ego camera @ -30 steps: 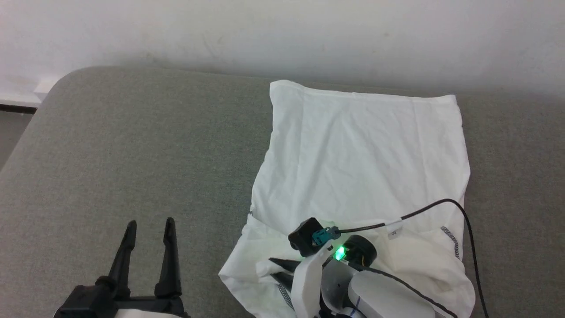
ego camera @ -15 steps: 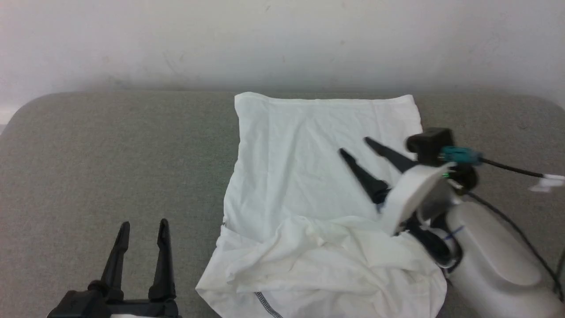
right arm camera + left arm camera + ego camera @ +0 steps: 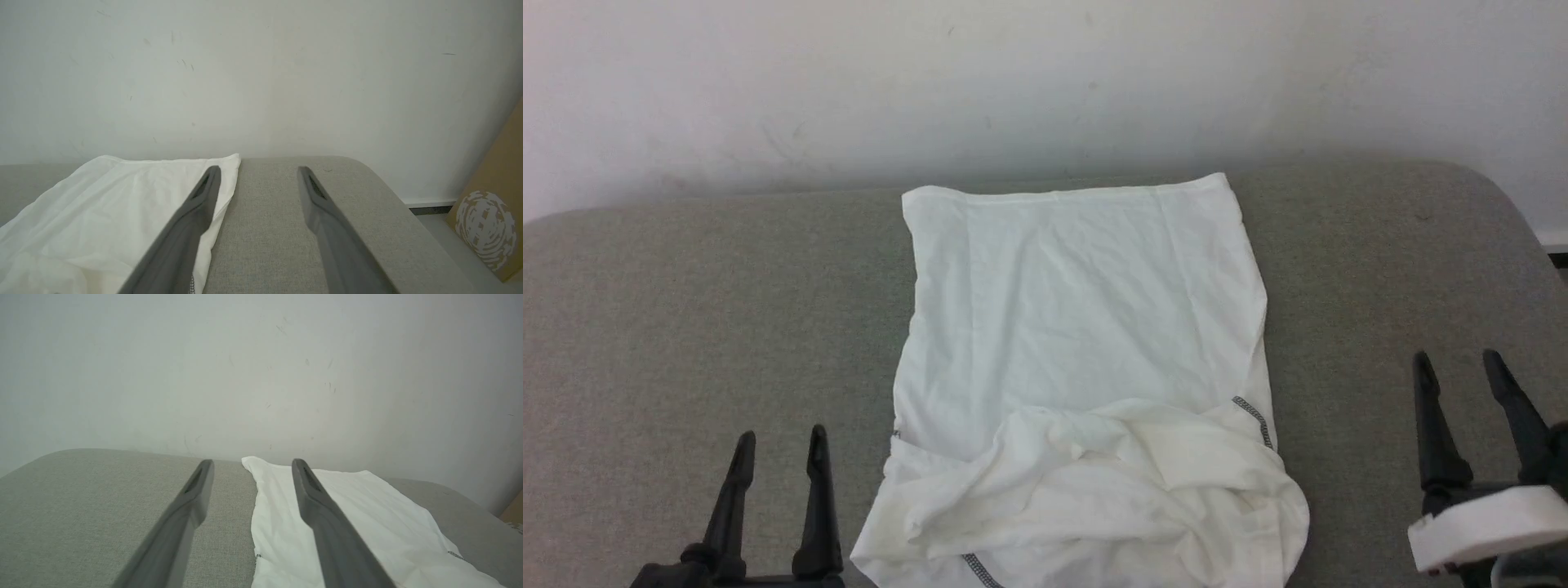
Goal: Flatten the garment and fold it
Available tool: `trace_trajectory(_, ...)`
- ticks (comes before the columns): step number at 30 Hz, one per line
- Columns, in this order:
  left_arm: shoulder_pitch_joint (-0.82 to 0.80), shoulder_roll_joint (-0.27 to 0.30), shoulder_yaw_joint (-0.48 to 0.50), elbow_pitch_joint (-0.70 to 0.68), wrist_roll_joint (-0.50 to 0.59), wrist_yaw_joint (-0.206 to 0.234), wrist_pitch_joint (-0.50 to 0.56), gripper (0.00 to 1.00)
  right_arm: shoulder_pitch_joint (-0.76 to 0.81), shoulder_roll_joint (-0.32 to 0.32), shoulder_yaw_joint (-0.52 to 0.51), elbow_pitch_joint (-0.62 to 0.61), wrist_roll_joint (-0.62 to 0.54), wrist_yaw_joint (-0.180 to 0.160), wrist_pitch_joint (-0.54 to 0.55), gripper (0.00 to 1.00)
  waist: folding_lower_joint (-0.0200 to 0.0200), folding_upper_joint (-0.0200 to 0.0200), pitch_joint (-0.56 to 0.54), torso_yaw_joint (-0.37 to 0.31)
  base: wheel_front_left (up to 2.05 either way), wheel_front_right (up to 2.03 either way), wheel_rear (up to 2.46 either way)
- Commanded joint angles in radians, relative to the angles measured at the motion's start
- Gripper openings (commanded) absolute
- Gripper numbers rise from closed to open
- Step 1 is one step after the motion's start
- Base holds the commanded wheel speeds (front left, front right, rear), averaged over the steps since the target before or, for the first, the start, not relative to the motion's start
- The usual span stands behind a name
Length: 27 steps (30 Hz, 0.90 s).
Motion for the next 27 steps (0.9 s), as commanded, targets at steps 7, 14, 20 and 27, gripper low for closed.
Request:
trace_trajectory(7,0.039,-0.001,0.003,0.020,0.004,0.008,-0.018,1.00,0.107,0.007,-0.010,-0.014,0.074,-0.001,-0.045,1.00,0.0001,0.0000,-0.011,-0.020,0.00,0.00,0.00)
trace_trajectory(14,-0.007,0.035,0.005,-0.001,0.008,-0.008,0.017,1.00,0.096,0.008,-0.009,-0.037,0.081,-0.001,-0.049,1.00,0.0001,0.0000,0.012,-0.023,0.00,0.00,0.00)
trace_trajectory(20,-0.238,0.149,0.014,-0.024,0.009,-0.072,0.166,1.00,0.049,0.008,-0.004,-0.089,0.078,-0.001,-0.048,1.00,0.0001,0.0000,0.123,-0.030,0.00,0.00,0.00)
trace_trajectory(27,-0.681,0.288,-0.009,0.049,-0.034,-0.176,0.391,1.00,-0.034,0.008,0.017,-0.130,0.067,-0.001,-0.054,1.00,0.0001,0.0000,0.305,-0.040,0.00,0.00,0.00)
